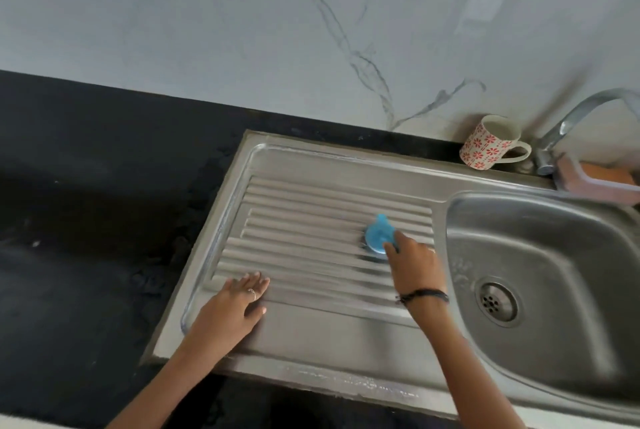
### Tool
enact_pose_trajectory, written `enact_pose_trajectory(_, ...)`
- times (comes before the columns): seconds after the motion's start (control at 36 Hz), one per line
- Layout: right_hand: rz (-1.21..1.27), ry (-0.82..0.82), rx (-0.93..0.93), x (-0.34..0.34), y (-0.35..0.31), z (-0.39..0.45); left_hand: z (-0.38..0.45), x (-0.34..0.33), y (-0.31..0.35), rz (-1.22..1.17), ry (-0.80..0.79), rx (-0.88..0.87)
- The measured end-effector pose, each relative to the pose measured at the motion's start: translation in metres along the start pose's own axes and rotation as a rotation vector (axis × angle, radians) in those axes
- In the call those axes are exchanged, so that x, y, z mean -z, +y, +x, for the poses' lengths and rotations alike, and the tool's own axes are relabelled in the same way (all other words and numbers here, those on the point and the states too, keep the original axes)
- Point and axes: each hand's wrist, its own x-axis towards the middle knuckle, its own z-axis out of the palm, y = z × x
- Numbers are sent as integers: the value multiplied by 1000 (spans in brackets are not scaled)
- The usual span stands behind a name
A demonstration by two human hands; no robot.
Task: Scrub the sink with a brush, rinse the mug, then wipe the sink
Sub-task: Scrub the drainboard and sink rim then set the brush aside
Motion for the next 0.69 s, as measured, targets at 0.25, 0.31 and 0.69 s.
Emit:
enact_pose_trajectory(0.25, 29, -52, 119, -20, -70, 11, 3, 5, 1, -42, -63, -13)
enact_pose_trajectory(0.31, 75, -91, 207, -30, -113, 18, 4, 4, -1, -60, -54, -8)
enact_pose_trajectory(0.69, 11, -185, 501, -62, -162, -47, -37, 11, -26, -82, 19, 80)
